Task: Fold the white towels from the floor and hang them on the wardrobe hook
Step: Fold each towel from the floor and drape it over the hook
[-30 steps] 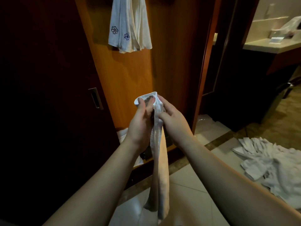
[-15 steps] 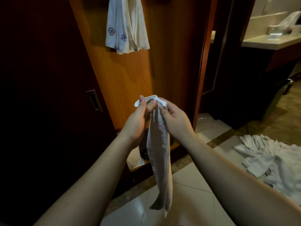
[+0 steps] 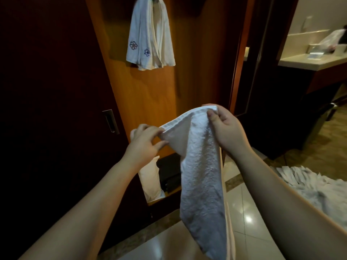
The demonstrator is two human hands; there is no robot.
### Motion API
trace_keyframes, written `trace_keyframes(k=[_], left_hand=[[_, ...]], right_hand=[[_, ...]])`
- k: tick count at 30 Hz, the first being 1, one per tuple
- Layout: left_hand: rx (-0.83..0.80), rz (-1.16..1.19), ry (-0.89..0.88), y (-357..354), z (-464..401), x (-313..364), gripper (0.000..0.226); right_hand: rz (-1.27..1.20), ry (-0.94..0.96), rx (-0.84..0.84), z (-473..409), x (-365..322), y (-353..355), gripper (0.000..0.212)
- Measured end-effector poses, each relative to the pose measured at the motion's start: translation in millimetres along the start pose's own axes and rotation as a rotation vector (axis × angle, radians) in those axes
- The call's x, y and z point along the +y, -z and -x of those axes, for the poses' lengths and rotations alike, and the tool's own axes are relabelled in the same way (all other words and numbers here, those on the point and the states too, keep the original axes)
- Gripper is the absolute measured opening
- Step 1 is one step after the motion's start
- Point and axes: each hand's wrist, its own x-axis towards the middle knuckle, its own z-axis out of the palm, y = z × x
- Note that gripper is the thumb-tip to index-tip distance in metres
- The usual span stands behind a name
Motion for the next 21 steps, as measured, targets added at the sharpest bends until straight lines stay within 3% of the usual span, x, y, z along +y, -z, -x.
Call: trace_keyframes(k=[6,9,13,16,18,21], left_hand=[[0.071,-0.141,-0.196,18.6,-10.2,4.4,0.014],[0.089,-0.137,-0.183,38.5,-15.0,13.9,0.021],[0.050,0.082,-0.041,50.0,-15.3,33.5,0.021],[-0.006,0.407,0.080,57.8,-18.4,39.8,0.017],[-0.055,0.654,0.092,64.7,-19.6,40.9,0.019],[-0.047,0.821,0.062,69.8,-20.7,42.6,0.029]], right_hand=[[0.041,0.028,0.009,-4.6,3.2,18.7,0.021],[0.024,0.019,0.012,-9.0,8.7,32.1,0.021],[0.014,0.031,0.020,-13.6,8.1,38.7,0.028],[-0.020,0.031,0.052,-16.3,7.8,36.8,0.028],[-0.042,0.024,0.079,-16.9,8.4,34.6,0.031],[-0.081,0.026,0.110,-18.0,7.6,31.9,0.036]])
